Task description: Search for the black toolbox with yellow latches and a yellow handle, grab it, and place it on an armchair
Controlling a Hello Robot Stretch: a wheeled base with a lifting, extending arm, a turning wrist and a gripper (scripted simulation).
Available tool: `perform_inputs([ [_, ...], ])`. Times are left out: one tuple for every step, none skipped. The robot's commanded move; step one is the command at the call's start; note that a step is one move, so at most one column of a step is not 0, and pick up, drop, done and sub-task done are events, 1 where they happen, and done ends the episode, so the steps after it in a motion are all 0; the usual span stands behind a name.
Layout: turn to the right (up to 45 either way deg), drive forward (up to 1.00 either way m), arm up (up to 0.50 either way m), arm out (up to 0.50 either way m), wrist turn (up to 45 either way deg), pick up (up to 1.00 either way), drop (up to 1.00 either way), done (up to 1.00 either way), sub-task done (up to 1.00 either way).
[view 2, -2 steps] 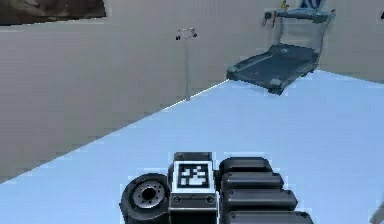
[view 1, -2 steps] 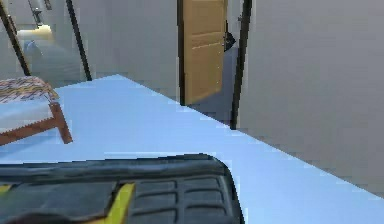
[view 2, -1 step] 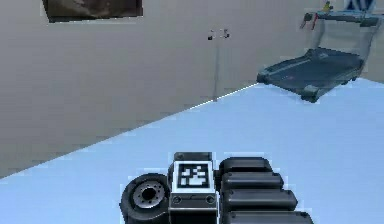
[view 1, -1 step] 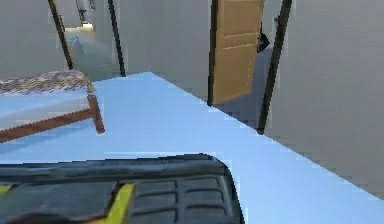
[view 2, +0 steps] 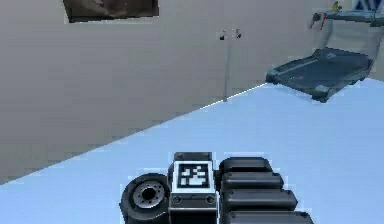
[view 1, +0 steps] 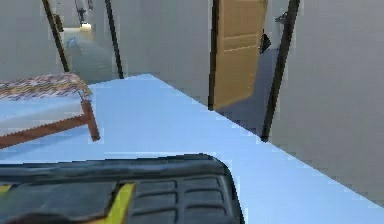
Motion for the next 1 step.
perform_inputs([
  [-45.0, 0.0, 0.0, 0.0, 0.0, 0.0, 0.0, 0.0, 0.0],
])
